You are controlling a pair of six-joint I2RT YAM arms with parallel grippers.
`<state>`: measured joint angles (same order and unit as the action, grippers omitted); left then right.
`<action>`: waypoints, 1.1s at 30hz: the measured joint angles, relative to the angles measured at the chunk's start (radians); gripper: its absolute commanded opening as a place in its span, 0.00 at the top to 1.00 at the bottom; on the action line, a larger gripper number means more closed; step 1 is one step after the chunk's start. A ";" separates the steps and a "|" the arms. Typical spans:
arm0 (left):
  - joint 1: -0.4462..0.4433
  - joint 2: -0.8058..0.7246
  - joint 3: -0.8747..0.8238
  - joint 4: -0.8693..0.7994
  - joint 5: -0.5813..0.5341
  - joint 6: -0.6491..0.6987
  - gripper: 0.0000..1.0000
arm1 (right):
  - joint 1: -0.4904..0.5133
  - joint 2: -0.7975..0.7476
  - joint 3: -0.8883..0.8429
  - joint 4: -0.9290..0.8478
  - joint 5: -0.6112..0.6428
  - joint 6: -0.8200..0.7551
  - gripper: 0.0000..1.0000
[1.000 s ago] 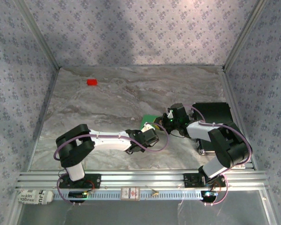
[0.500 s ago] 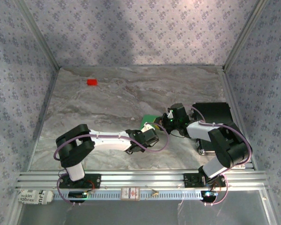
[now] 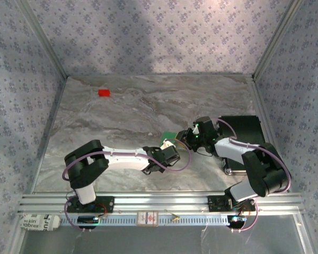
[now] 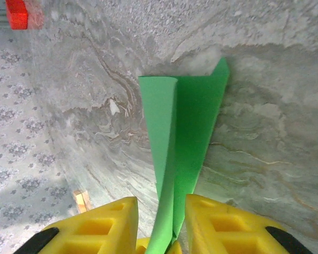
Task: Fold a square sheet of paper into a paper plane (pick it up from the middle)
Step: Fold the wing for the fifth time at the center of the table.
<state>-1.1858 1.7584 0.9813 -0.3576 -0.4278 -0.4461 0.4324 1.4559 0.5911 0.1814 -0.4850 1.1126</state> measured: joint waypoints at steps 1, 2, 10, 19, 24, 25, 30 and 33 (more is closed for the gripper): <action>0.000 0.002 0.000 0.001 0.003 0.000 0.84 | -0.003 -0.004 0.000 -0.008 0.001 -0.005 0.69; 0.000 0.006 0.000 0.003 0.008 0.000 0.83 | -0.004 -0.008 -0.001 -0.019 0.003 -0.010 0.69; 0.008 0.014 0.005 0.005 0.035 0.000 0.81 | -0.009 -0.031 -0.004 -0.082 0.011 -0.045 0.68; 0.052 0.010 0.011 0.014 0.138 0.000 0.91 | -0.010 -0.031 -0.004 -0.106 0.011 -0.076 0.69; 0.108 0.005 0.007 0.072 0.273 -0.015 0.92 | -0.010 -0.040 -0.006 -0.116 0.013 -0.093 0.69; 0.118 0.005 0.003 0.091 0.299 -0.018 0.92 | -0.010 -0.044 -0.006 -0.119 0.015 -0.097 0.69; 0.160 0.005 -0.016 0.161 0.417 -0.036 0.92 | -0.009 -0.049 -0.006 -0.128 0.019 -0.112 0.70; 0.176 0.005 -0.024 0.185 0.467 -0.042 0.94 | -0.008 -0.049 -0.006 -0.129 0.019 -0.120 0.71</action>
<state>-1.0096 1.7638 0.9577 -0.1730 0.0387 -0.4881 0.4244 1.4067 0.5850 0.0525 -0.4664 0.9924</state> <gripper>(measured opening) 0.075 0.299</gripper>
